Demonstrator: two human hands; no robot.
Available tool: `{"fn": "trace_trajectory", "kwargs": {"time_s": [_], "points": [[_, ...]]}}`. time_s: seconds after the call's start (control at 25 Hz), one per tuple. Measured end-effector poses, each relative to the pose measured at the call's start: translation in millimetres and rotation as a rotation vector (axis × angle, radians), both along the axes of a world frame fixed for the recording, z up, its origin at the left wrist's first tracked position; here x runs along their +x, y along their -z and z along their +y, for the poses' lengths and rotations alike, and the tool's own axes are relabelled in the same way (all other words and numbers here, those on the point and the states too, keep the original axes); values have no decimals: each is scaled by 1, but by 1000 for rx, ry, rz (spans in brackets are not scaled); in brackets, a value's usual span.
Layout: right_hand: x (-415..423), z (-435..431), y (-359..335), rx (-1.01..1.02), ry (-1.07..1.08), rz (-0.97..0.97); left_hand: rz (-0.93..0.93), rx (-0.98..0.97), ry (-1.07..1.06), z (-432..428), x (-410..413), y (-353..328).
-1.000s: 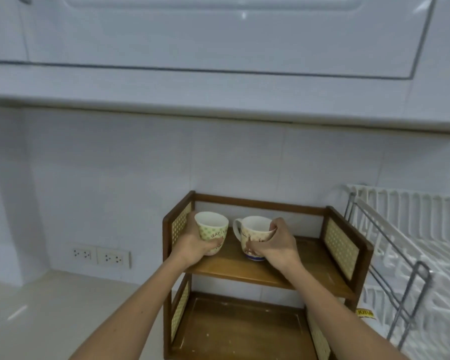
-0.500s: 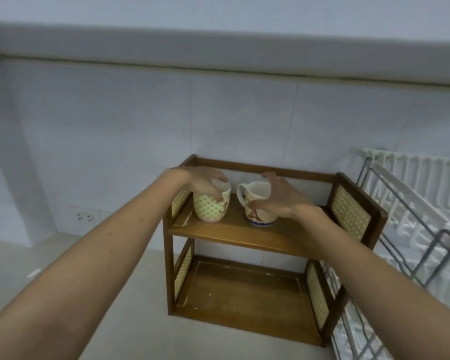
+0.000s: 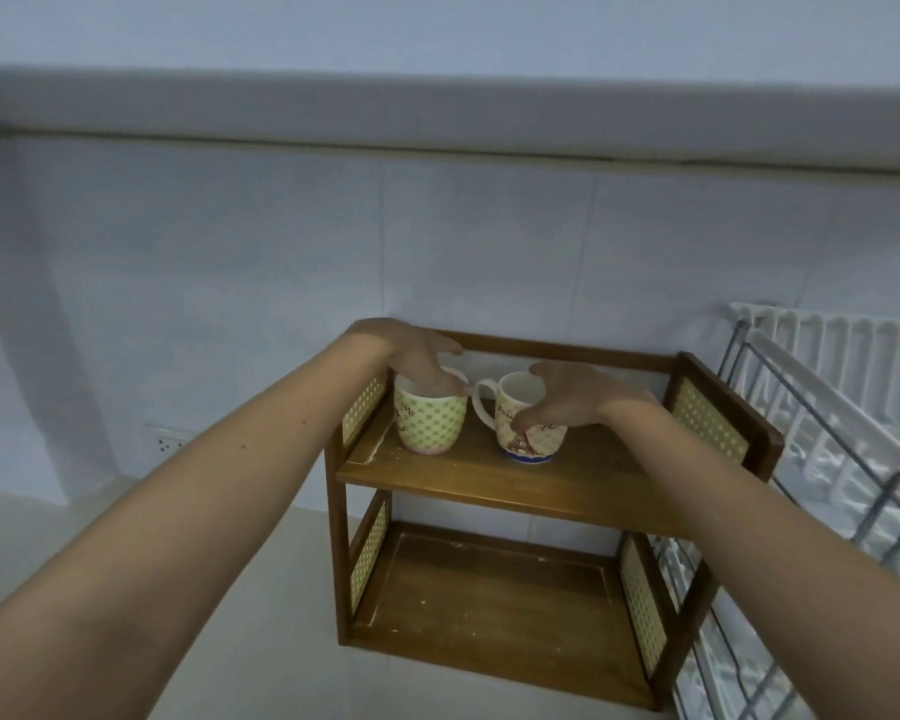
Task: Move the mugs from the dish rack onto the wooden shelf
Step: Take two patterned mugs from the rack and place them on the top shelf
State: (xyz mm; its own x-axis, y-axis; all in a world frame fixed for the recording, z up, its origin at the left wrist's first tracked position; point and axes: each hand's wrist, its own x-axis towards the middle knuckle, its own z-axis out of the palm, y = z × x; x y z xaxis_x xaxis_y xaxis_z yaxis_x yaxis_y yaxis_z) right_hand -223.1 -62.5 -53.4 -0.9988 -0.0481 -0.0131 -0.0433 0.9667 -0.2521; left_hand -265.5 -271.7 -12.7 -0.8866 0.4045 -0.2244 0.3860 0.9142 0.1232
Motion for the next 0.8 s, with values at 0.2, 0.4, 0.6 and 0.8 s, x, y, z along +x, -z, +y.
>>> {"fn": "trace_trajectory", "kwargs": {"time_s": [0.2, 0.4, 0.6, 0.8], "points": [[3, -2, 3, -46, 15, 41, 79, 70, 47, -5, 0, 14], [8, -11, 6, -108, 70, 94, 141, 36, 65, -5, -1, 19], [14, -20, 4, -54, 119, 68, 175, 80, 43, -3, 2, 25], [17, -26, 4, -4, 156, 52, 181, 86, 39, -3, 2, 26]]}}
